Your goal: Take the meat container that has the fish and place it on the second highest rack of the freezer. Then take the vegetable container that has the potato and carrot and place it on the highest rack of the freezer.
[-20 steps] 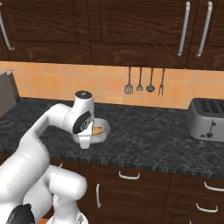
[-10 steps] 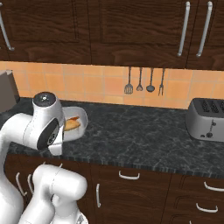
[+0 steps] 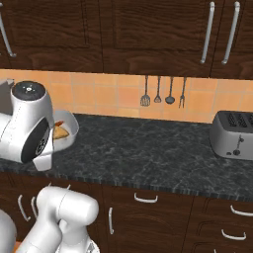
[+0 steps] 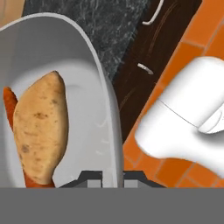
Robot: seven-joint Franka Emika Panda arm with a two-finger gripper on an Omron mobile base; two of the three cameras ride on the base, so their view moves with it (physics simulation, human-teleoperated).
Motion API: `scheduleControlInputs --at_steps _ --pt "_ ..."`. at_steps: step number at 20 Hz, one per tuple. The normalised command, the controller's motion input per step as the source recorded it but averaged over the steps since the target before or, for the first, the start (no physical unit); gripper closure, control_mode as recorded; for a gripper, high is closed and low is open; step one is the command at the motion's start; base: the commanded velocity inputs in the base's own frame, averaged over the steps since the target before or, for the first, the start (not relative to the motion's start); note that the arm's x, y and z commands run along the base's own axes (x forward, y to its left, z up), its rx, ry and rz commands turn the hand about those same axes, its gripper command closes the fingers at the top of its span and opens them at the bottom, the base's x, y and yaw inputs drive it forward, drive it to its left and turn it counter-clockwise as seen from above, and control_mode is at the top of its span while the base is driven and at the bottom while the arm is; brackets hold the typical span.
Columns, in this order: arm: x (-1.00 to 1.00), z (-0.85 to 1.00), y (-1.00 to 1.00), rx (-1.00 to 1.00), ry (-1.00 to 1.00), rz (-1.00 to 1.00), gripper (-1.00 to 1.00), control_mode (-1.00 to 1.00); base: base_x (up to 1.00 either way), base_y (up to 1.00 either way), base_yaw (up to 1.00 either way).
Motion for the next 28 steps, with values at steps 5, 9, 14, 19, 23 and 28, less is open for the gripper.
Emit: scheduleControlInputs --at_steps 5,9,14,19,23,28 --pt "-0.48 0.22 0.08 0.00 0.01 0.14 1.00 -1.00 0.00 0.00 0.00" --pt "-0.37 0.00 0.01 0.00 0.00 0.08 1.00 -1.00 0.00 0.00 0.00" --pt "-0.08 0.00 0.00 0.00 0.00 0.00 1.00 1.00 -0.75 0.00 -0.01" --pt "0.00 0.00 0.00 0.00 0.00 0.00 1.00 1.00 -0.88 -0.13 -0.45" --pt "0.00 0.00 0.00 0.00 0.00 0.00 1.00 1.00 -0.38 0.00 -0.79" --pt "0.00 0.00 0.00 0.00 0.00 0.00 1.00 1.00 -0.26 0.00 -0.85"
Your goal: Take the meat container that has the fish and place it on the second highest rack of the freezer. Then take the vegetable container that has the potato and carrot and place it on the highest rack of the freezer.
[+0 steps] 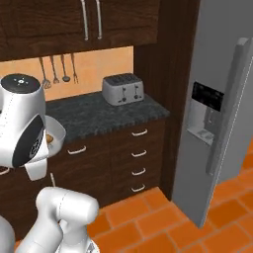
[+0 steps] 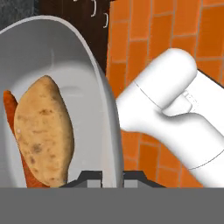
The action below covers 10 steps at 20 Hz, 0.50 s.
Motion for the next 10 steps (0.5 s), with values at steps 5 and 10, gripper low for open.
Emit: scheduleControlInputs --at_steps 5,10 --pt "0.00 0.00 0.00 0.00 0.00 0.00 1.00 1.00 -0.13 -0.11 -0.84" --pt "0.00 0.00 0.00 0.00 0.00 0.00 1.00 1.00 0.00 -0.24 -0.87"
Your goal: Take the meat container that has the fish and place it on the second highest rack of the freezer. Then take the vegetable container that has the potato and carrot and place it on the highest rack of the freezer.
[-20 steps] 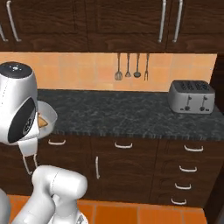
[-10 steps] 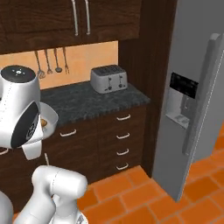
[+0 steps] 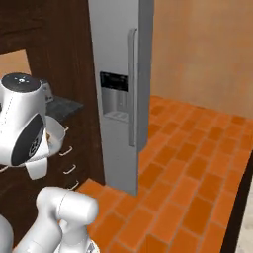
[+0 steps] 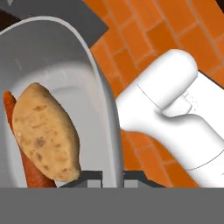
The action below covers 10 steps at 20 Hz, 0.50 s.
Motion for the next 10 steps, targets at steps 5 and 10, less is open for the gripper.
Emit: scheduleControlInputs --at_steps 5,10 --pt "0.00 0.00 0.00 0.00 0.00 0.00 1.00 1.00 0.04 -0.39 -0.82" --pt "0.00 0.00 0.00 0.00 0.00 0.00 1.00 1.00 0.69 -0.16 -0.58"
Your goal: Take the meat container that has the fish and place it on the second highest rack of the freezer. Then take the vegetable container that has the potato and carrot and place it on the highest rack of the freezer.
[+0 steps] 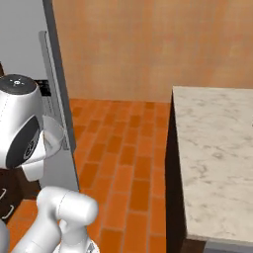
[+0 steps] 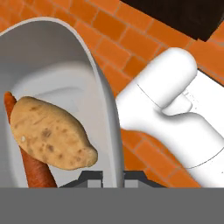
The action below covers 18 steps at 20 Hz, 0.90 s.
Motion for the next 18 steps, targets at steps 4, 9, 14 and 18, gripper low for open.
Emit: scheduleControlInputs --at_steps 4,9,14,18 --pt "0.00 0.00 0.00 0.00 0.00 0.00 1.00 1.00 1.00 -0.10 -0.34" --pt "0.00 0.00 0.00 0.00 0.00 0.00 1.00 1.00 1.00 -0.01 -0.19" --pt "0.00 0.00 0.00 0.00 0.00 0.00 1.00 1.00 1.00 -0.01 -0.08" --pt "0.00 0.00 0.00 0.00 0.00 0.00 1.00 1.00 1.00 -0.09 0.00"
